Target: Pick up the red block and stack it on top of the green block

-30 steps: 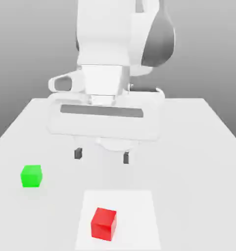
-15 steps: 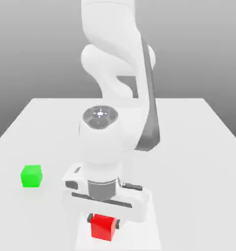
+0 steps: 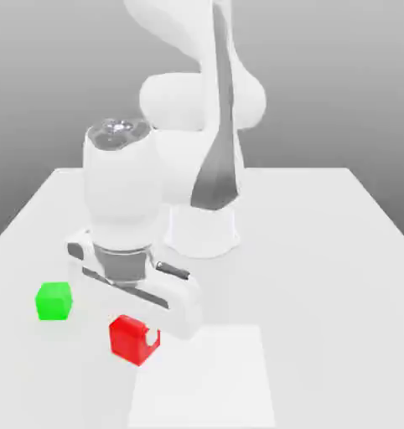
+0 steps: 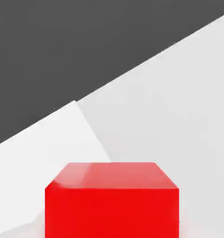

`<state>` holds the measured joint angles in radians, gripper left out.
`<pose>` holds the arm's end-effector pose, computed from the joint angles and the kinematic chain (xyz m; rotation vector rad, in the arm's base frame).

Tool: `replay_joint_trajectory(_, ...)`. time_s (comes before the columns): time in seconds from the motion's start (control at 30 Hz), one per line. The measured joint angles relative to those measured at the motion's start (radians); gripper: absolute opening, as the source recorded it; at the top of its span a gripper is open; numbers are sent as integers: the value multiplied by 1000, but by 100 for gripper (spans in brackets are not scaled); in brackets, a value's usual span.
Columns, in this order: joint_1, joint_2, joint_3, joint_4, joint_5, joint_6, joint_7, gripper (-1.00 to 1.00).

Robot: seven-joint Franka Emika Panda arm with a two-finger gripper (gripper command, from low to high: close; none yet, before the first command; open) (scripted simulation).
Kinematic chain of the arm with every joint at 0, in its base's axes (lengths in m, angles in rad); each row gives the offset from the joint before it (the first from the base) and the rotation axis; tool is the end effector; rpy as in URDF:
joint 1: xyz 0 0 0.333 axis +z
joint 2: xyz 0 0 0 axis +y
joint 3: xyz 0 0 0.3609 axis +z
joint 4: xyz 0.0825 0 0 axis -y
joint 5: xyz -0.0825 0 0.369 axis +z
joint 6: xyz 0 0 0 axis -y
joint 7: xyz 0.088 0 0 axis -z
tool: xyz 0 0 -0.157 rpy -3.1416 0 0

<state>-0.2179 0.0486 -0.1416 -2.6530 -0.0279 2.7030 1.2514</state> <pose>0.3931 -0.1480 0.2341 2.1937 -2.2262 0.0152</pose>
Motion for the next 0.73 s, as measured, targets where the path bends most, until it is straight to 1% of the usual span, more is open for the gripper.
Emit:
replay_joint_trajectory(0.4,-317,-192,-153,-159,-72,-29,544,-100)
replay_joint_trajectory(0.5,-323,-123,-168,-166,-27,46,545,-100)
replay_joint_trajectory(0.6,-308,-16,-162,-163,69,145,481,-100)
replay_joint_trajectory(0.63,-307,20,-152,-161,110,177,452,100)
replay_joint_trajectory(0.73,-307,20,-152,-161,110,177,452,100)
